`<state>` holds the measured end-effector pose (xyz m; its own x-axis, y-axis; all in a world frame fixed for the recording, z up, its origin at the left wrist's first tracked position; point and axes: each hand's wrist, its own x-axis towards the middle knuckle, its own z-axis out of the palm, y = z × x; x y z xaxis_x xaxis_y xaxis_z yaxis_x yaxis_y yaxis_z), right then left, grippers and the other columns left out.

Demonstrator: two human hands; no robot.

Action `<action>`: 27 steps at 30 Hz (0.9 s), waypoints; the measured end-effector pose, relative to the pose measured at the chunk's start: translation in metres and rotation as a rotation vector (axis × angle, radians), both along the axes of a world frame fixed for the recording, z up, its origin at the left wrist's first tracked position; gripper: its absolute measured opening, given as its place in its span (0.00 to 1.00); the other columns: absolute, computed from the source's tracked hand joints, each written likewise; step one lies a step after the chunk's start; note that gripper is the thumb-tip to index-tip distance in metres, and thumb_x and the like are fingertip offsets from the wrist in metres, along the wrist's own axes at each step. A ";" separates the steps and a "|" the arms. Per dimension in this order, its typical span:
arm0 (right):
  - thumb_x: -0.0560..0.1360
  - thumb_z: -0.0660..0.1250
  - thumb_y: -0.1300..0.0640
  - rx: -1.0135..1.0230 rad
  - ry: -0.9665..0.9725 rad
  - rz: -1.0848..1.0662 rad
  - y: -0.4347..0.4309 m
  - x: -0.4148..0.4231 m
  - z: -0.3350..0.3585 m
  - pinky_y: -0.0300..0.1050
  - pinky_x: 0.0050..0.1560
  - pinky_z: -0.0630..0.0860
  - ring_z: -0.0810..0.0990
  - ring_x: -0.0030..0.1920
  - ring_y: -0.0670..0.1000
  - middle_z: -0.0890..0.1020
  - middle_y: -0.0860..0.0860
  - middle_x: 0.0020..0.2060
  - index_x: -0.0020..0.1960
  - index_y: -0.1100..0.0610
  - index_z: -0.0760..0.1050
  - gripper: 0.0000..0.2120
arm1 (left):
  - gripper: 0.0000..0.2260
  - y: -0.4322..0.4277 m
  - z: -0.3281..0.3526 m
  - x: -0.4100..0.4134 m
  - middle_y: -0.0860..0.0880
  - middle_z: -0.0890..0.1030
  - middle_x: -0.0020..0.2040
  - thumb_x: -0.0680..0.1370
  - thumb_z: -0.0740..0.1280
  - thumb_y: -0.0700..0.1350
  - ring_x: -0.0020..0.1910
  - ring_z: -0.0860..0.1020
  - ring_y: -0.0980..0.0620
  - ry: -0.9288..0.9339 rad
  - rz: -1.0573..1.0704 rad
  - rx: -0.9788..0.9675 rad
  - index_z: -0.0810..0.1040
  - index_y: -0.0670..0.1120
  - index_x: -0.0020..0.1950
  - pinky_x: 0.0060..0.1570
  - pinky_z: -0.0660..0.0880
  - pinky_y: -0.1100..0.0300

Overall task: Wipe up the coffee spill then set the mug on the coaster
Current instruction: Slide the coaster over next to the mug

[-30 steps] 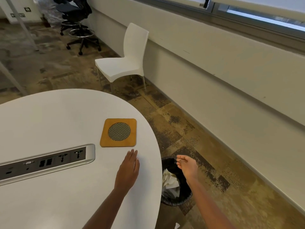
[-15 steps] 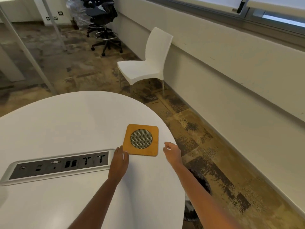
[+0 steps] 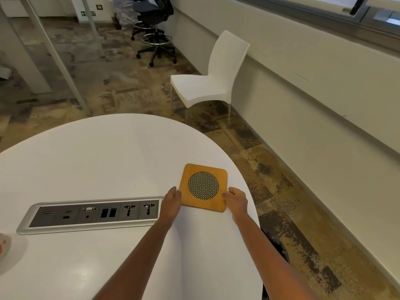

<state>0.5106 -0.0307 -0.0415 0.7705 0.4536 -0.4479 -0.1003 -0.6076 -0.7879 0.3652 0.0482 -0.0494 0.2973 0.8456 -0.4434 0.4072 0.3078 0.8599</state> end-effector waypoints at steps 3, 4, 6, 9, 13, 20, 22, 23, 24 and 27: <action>0.72 0.64 0.68 0.003 0.033 -0.028 -0.002 0.001 0.002 0.61 0.67 0.64 0.69 0.64 0.67 0.71 0.70 0.62 0.62 0.75 0.65 0.21 | 0.10 0.006 -0.010 -0.007 0.41 0.69 0.33 0.71 0.58 0.46 0.38 0.67 0.42 -0.053 0.062 -0.024 0.67 0.42 0.33 0.39 0.65 0.52; 0.72 0.65 0.68 0.006 0.044 -0.030 -0.004 0.001 0.002 0.60 0.67 0.64 0.69 0.64 0.67 0.72 0.70 0.62 0.62 0.75 0.65 0.21 | 0.10 0.006 -0.012 -0.009 0.38 0.69 0.33 0.70 0.58 0.47 0.38 0.64 0.42 -0.052 0.060 -0.042 0.67 0.41 0.33 0.39 0.66 0.51; 0.71 0.66 0.70 0.015 0.075 -0.027 -0.008 -0.001 -0.003 0.60 0.67 0.66 0.71 0.63 0.67 0.73 0.70 0.60 0.61 0.76 0.65 0.21 | 0.10 0.001 -0.005 -0.015 0.34 0.74 0.40 0.72 0.59 0.46 0.43 0.73 0.38 -0.058 0.043 -0.031 0.75 0.40 0.40 0.48 0.70 0.47; 0.69 0.66 0.74 0.050 0.148 -0.030 -0.019 -0.008 -0.006 0.60 0.64 0.70 0.75 0.60 0.67 0.77 0.69 0.58 0.58 0.77 0.69 0.18 | 0.07 -0.009 0.004 -0.026 0.49 0.75 0.45 0.77 0.59 0.38 0.50 0.63 0.52 -0.087 0.089 0.019 0.77 0.42 0.46 0.55 0.68 0.53; 0.71 0.62 0.77 0.152 0.298 0.006 -0.036 -0.017 -0.007 0.45 0.47 0.78 0.78 0.50 0.56 0.80 0.64 0.55 0.61 0.71 0.72 0.19 | 0.13 -0.023 0.000 -0.041 0.47 0.70 0.37 0.74 0.61 0.33 0.44 0.67 0.49 -0.083 0.107 0.062 0.71 0.47 0.34 0.39 0.65 0.58; 0.70 0.62 0.78 0.217 0.335 0.111 -0.065 -0.051 0.000 0.34 0.38 0.79 0.77 0.48 0.55 0.79 0.62 0.54 0.62 0.70 0.71 0.21 | 0.09 -0.054 -0.007 -0.084 0.41 0.81 0.48 0.74 0.64 0.34 0.51 0.77 0.40 -0.053 0.214 0.083 0.80 0.37 0.51 0.55 0.73 0.48; 0.69 0.62 0.78 0.212 0.324 0.135 -0.069 -0.065 -0.001 0.44 0.47 0.77 0.77 0.50 0.56 0.79 0.63 0.54 0.62 0.70 0.71 0.21 | 0.08 -0.061 -0.006 -0.102 0.40 0.81 0.48 0.74 0.64 0.34 0.51 0.78 0.39 -0.032 0.230 0.092 0.80 0.37 0.51 0.54 0.73 0.47; 0.69 0.62 0.78 0.209 0.319 0.150 -0.071 -0.073 -0.002 0.46 0.50 0.77 0.77 0.50 0.56 0.80 0.62 0.52 0.62 0.69 0.72 0.21 | 0.08 -0.064 -0.007 -0.111 0.39 0.81 0.49 0.74 0.64 0.35 0.51 0.78 0.39 -0.019 0.235 0.094 0.79 0.37 0.51 0.54 0.74 0.47; 0.69 0.62 0.78 0.204 0.314 0.169 -0.071 -0.082 -0.002 0.48 0.52 0.76 0.77 0.50 0.56 0.80 0.61 0.50 0.61 0.69 0.72 0.21 | 0.09 -0.067 -0.007 -0.122 0.39 0.81 0.50 0.74 0.64 0.35 0.50 0.78 0.40 -0.003 0.239 0.094 0.79 0.37 0.52 0.54 0.74 0.47; 0.69 0.63 0.77 0.197 0.312 0.231 -0.070 -0.112 -0.003 0.53 0.58 0.75 0.78 0.50 0.56 0.80 0.58 0.47 0.60 0.69 0.73 0.20 | 0.09 -0.073 -0.007 -0.156 0.38 0.81 0.51 0.74 0.64 0.35 0.47 0.76 0.43 0.051 0.264 0.106 0.78 0.36 0.53 0.53 0.73 0.50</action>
